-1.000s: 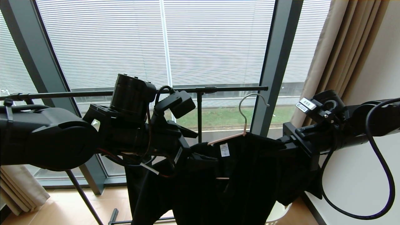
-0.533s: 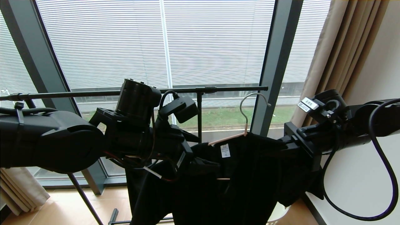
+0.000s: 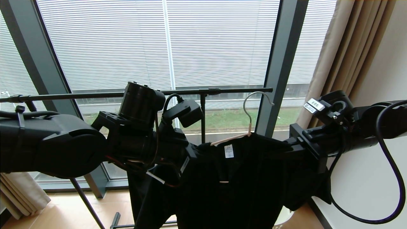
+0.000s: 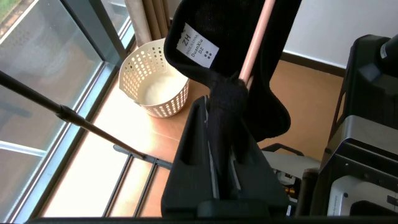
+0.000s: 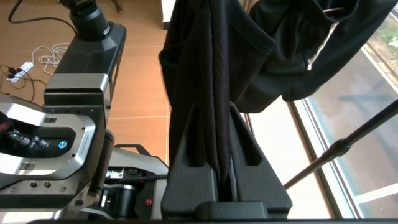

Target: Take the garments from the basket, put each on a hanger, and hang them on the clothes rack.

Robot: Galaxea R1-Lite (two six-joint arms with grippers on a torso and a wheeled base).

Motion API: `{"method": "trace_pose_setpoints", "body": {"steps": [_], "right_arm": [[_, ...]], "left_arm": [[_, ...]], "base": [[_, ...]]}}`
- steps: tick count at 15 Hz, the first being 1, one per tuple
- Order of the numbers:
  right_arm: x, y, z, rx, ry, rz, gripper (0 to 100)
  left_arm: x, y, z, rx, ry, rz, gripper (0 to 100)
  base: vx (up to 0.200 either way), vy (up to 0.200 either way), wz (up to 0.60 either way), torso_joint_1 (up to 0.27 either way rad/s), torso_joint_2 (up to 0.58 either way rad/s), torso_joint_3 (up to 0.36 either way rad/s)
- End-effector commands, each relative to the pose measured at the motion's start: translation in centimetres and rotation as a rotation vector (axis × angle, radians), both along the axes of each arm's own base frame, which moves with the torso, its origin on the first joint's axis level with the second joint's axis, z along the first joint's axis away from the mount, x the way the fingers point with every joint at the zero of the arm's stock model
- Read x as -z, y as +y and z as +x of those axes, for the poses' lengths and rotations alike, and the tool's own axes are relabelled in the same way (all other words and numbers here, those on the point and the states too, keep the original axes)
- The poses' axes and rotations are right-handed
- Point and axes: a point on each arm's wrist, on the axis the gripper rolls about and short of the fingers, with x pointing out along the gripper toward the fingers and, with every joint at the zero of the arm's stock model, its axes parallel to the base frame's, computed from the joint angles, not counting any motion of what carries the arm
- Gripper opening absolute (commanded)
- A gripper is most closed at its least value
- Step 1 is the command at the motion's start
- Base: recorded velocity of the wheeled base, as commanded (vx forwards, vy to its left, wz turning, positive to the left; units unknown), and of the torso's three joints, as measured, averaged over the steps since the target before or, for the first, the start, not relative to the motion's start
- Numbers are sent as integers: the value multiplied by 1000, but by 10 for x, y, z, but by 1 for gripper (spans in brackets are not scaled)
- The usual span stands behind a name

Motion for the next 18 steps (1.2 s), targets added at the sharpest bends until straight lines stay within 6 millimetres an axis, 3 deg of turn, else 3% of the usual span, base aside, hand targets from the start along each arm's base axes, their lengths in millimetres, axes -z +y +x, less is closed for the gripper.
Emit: {"method": "trace_pose_setpoints", "body": {"steps": [1,6,7,12,14,18], "right_arm": [[1,0,1,0,-9,2,0],[0,-1,0,0,-28,-4,0],[1,-1,-1,1,-28,-5,100],[-3,-12,4,44,-64,-8,100],[-14,-21,2,83,-98,-14,100],[-27,-18,-12,191,-171,-192,100]], "left_arm": [[-1,1,-1,-1,-2,-1,0],[1,1,-2,0,2,3,0],[0,2,-3,-1,-1,1,0],[-3,16,-14,-17,-6,-1,0],[-5,36,-22,-59,-32,-19,0],[-11,67,-40,-127,-81,-49,0]], "base": [[0,0,0,0,0,0],[0,0,0,0,0,0],[0,0,0,0,0,0],[0,0,0,0,0,0],[0,0,0,0,0,0],[0,0,0,0,0,0]]}}
